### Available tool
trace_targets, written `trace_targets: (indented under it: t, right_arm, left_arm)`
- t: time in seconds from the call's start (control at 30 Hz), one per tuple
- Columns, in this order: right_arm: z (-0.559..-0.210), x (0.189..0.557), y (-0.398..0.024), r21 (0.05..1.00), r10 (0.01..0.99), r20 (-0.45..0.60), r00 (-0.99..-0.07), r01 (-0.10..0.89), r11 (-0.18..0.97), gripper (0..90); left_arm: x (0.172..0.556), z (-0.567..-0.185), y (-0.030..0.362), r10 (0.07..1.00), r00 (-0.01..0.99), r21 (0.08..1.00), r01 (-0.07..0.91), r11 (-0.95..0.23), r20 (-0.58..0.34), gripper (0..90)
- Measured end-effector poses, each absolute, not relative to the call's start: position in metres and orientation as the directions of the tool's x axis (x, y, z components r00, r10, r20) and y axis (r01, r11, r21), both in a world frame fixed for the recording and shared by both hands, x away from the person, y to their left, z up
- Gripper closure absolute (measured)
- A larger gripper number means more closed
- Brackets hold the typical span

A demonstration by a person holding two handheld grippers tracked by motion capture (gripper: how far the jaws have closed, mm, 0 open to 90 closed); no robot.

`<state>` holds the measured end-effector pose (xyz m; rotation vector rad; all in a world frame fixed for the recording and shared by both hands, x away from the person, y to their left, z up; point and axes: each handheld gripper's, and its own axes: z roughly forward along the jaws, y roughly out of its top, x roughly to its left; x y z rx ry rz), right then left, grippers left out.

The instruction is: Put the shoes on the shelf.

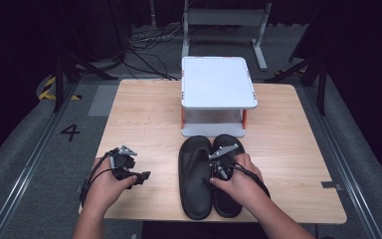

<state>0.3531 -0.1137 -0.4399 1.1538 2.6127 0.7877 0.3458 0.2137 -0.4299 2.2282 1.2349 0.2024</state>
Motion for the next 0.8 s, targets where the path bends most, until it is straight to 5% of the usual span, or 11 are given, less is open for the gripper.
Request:
trace_targets:
  t: [0.1, 0.23, 0.3, 0.5, 0.57, 0.67, 0.8]
  right_arm:
    - [-0.445, 0.347, -0.110, 0.552, 0.714, 0.018, -0.700, 0.602, 0.577, 14.1]
    - [-0.444, 0.347, -0.111, 0.559, 0.719, 0.008, -0.695, 0.599, 0.573, 20.3]
    - [-0.440, 0.351, -0.116, 0.570, 0.754, 0.041, -0.655, 0.635, 0.521, 32.3]
    - [-0.441, 0.350, -0.116, 0.594, 0.784, 0.051, -0.618, 0.650, 0.474, 42.2]
    - [-0.439, 0.351, -0.120, 0.594, 0.804, 0.058, -0.592, 0.668, 0.449, 59.7]
    - [-0.436, 0.356, -0.129, 0.586, 0.817, 0.086, -0.570, 0.692, 0.421, 70.3]
    - [-0.434, 0.361, -0.137, 0.574, 0.829, 0.116, -0.547, 0.718, 0.393, 76.0]
  left_arm:
    - [0.349, -0.430, 0.212, 0.810, 0.569, 0.545, 0.729, -0.415, -0.145, 29.5]
    - [0.350, -0.431, 0.209, 0.805, 0.576, 0.543, 0.726, -0.421, -0.146, 29.4]
    - [0.352, -0.431, 0.207, 0.801, 0.580, 0.545, 0.724, -0.424, -0.147, 29.4]
    - [0.354, -0.432, 0.204, 0.796, 0.587, 0.540, 0.722, -0.433, -0.147, 29.4]
    - [0.355, -0.433, 0.203, 0.794, 0.591, 0.540, 0.720, -0.437, -0.145, 29.4]
    - [0.356, -0.433, 0.203, 0.791, 0.594, 0.538, 0.718, -0.441, -0.145, 29.4]
    - [0.357, -0.434, 0.202, 0.789, 0.597, 0.541, 0.716, -0.442, -0.145, 29.4]
